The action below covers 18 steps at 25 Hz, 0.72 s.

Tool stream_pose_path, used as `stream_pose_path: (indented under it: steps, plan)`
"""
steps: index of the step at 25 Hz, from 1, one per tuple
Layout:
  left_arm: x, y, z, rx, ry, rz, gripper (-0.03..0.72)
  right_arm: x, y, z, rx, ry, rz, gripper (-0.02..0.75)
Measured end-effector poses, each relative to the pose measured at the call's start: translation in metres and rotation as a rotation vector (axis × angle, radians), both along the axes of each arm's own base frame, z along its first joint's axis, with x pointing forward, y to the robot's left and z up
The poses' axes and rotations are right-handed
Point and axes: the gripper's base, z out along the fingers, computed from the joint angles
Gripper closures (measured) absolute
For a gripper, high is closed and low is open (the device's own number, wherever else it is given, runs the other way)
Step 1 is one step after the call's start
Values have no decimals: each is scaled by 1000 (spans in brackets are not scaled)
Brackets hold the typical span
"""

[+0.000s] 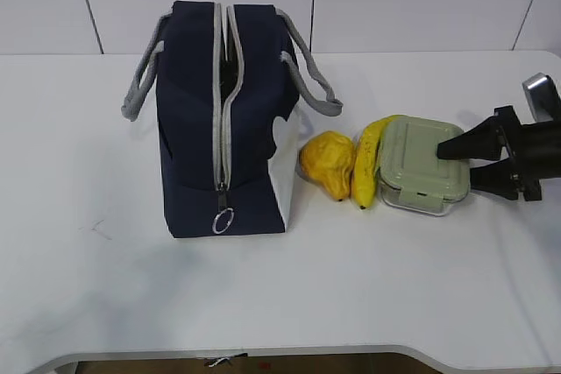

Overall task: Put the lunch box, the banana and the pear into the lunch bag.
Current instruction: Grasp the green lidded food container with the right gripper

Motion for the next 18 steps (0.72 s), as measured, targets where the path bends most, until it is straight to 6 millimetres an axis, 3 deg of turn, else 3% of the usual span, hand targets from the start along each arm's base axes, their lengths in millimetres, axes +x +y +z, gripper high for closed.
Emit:
stream_pose_path:
  steps: [18]
  plan:
    - [0, 0, 0, 0, 0, 0, 362, 2, 6, -6, 76, 9, 5, 330]
